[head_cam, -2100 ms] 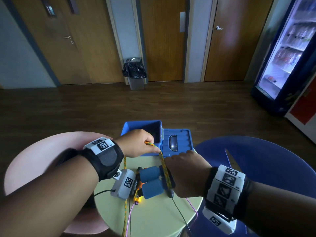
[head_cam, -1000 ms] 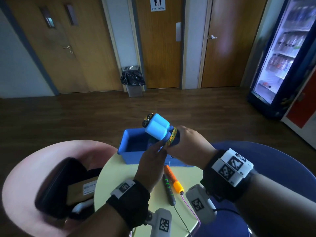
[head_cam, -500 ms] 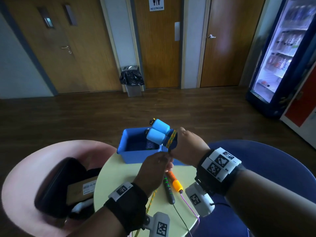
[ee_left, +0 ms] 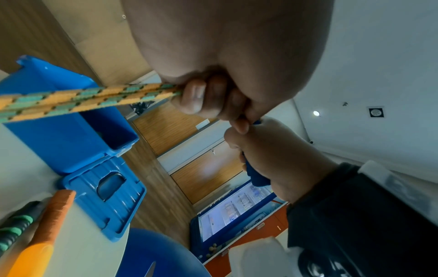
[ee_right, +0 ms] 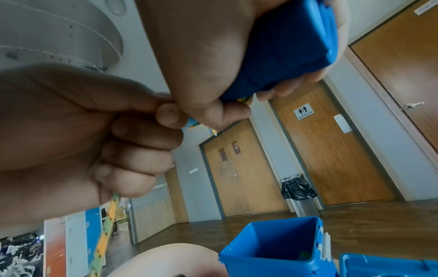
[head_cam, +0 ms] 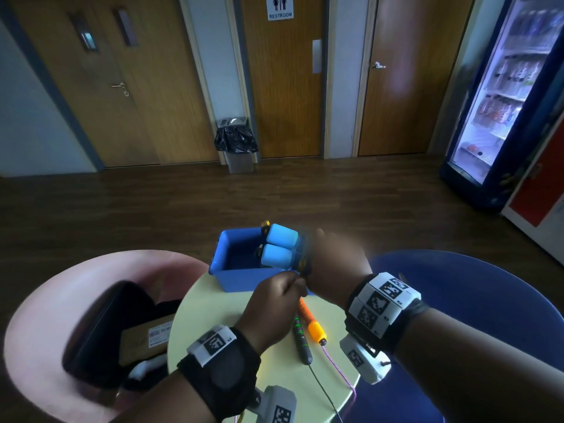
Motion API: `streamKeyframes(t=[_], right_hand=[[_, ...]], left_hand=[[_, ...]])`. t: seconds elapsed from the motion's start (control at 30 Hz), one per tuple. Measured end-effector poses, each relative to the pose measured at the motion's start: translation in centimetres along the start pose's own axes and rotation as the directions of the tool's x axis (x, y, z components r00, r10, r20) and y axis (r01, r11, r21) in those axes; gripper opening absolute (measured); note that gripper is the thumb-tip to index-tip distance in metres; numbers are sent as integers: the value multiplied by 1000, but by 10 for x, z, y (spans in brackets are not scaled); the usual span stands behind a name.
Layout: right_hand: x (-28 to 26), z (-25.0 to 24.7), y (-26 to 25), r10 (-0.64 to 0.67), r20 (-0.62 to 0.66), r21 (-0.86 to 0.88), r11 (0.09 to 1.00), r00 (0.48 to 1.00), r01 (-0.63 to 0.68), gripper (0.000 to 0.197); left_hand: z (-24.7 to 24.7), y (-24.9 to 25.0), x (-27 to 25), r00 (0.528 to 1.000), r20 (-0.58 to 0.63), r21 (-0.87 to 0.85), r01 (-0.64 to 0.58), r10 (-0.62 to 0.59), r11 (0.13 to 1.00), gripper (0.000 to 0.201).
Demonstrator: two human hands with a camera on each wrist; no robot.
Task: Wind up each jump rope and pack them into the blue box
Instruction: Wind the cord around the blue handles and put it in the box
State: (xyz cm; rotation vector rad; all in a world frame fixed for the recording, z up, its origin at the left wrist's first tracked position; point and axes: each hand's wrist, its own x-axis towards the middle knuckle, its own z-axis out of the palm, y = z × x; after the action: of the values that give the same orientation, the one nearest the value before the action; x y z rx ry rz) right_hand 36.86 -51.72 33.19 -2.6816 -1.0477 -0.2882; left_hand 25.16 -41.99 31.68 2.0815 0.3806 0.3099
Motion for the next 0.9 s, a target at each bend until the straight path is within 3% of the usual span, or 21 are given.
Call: streamKeyframes(t=[0.3, 0.63, 0.9], right_hand=[[0, -1, 0, -15, -11, 23, 1000, 1000, 16, 41], [5, 7, 6, 99, 195, 377, 911, 976, -167, 24], [6, 1, 12, 145, 178, 531, 818, 973, -219, 26]], left_hand=[[1, 4, 0, 998, -43, 40, -43, 44, 998, 27], [-4, 5, 4, 984, -22, 124, -172, 176, 977, 34], [-10, 5, 7, 970, 6, 221, -237, 242, 946, 32]])
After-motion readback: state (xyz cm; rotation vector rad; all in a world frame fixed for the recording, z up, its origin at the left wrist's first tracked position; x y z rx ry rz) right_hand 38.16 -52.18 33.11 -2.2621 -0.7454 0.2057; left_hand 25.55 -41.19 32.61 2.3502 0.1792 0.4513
